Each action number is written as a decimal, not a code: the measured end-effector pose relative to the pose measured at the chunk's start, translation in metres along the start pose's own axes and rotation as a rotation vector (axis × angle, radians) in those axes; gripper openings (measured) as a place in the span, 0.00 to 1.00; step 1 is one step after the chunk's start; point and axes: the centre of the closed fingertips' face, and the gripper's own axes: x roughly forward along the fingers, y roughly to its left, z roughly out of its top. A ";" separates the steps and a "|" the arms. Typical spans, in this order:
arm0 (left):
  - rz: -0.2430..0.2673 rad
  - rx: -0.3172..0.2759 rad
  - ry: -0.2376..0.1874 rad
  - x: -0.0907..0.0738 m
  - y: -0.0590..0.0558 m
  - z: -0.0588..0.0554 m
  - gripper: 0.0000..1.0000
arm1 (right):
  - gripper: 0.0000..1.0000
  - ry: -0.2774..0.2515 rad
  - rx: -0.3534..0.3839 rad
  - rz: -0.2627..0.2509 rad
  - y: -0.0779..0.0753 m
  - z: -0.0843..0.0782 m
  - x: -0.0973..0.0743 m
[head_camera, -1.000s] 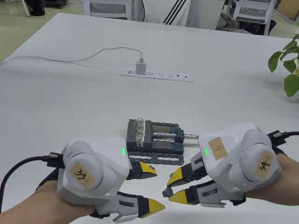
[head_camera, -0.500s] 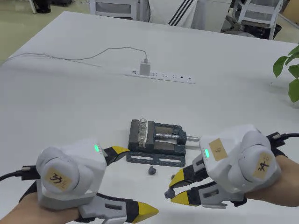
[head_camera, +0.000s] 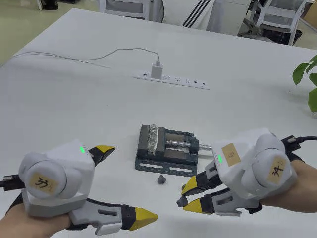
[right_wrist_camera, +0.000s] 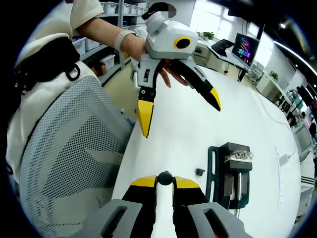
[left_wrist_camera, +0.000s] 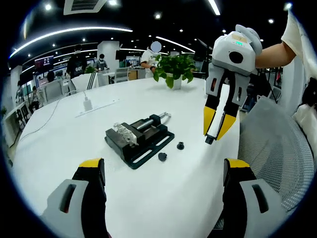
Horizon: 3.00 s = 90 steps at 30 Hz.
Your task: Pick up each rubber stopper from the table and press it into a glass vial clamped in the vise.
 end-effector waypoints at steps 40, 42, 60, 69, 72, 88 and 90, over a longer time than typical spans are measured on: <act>-0.001 -0.005 0.010 0.001 0.013 -0.001 0.99 | 0.06 0.193 -0.147 0.079 -0.145 0.001 -0.029; -0.002 -0.006 0.012 0.002 0.014 -0.001 0.99 | 0.06 0.202 -0.157 0.086 -0.149 0.002 -0.028; 0.010 -0.020 0.026 0.002 0.022 -0.001 0.99 | 0.06 0.320 -0.248 0.151 -0.190 0.014 0.004; 0.016 -0.022 0.029 0.002 0.027 0.001 0.99 | 0.06 0.381 -0.283 0.184 -0.194 0.015 0.020; 0.017 -0.022 0.032 0.002 0.028 0.000 0.99 | 0.06 0.385 -0.278 0.197 -0.191 0.016 0.025; 0.027 -0.037 0.046 0.000 0.033 -0.006 0.99 | 0.06 0.400 -0.249 0.208 -0.188 0.010 0.038; 0.027 -0.040 0.047 0.000 0.033 -0.006 0.99 | 0.06 0.401 -0.251 0.213 -0.186 0.010 0.039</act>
